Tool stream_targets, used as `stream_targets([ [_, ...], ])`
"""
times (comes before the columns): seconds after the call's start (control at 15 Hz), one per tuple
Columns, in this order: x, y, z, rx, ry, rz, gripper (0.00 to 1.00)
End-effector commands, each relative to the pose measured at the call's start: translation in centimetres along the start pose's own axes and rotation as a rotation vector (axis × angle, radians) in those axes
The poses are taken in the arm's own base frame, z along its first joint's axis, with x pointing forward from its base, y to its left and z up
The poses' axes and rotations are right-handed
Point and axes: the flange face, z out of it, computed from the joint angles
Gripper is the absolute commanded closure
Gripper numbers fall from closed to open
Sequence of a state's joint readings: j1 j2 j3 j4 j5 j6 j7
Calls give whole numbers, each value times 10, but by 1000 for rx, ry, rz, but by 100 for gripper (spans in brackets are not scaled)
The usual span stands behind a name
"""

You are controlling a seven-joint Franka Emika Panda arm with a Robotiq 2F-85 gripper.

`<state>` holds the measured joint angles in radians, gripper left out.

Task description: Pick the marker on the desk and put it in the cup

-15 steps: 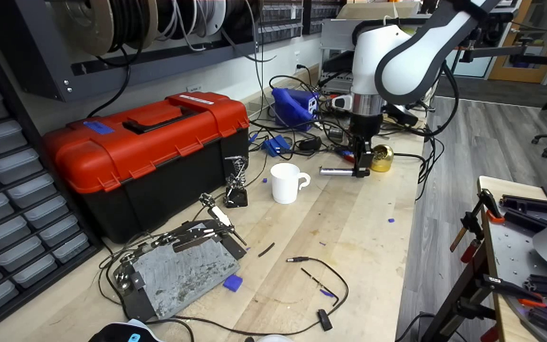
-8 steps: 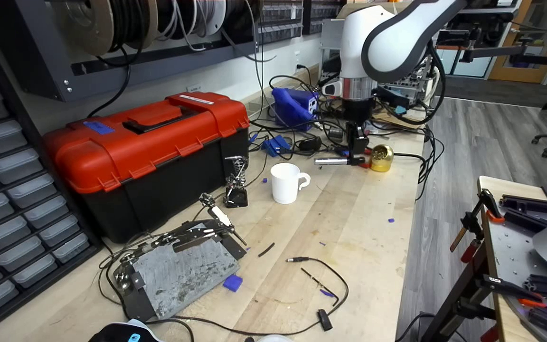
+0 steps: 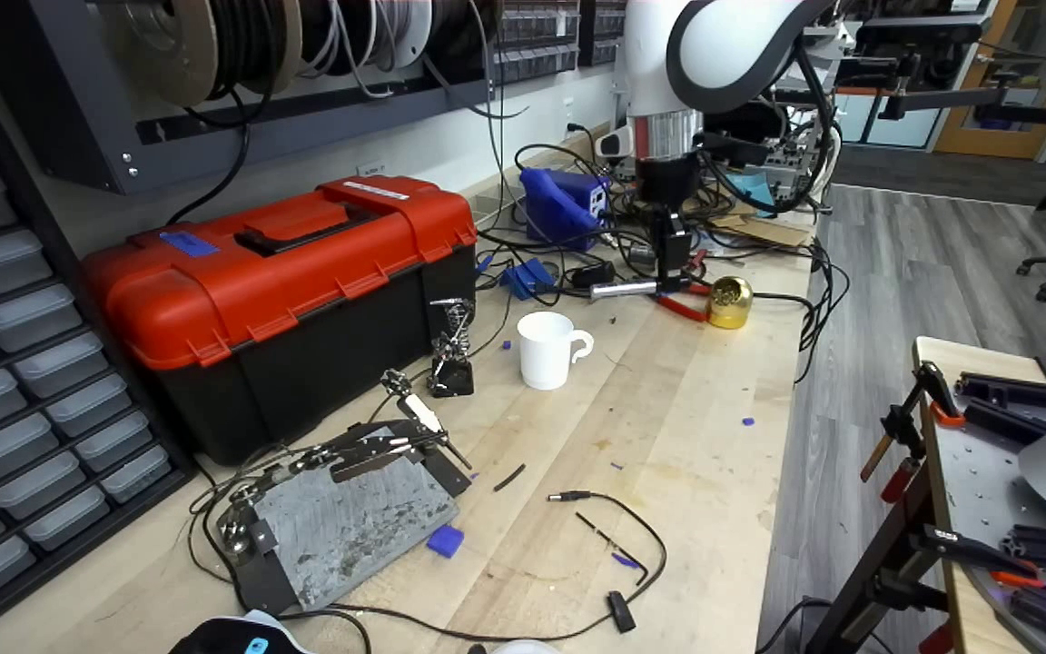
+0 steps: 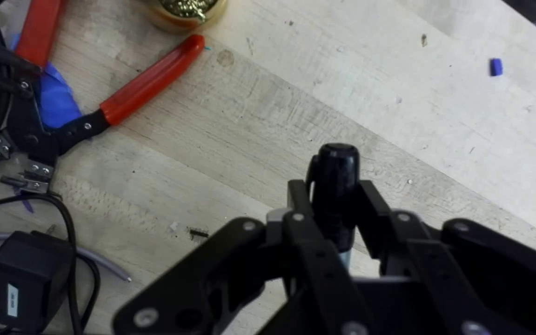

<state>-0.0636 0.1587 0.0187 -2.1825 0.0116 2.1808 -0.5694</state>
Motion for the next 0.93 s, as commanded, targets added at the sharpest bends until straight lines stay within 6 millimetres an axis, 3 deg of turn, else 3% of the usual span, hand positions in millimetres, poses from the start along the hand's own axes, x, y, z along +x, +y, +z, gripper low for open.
stream_targets([
  [0.0,10,-6,-26,12,-52,-31,93],
  [0.4,31,-12,-59,45,-115,-64,93],
  [0.87,58,-16,-60,122,-237,-101,93],
])
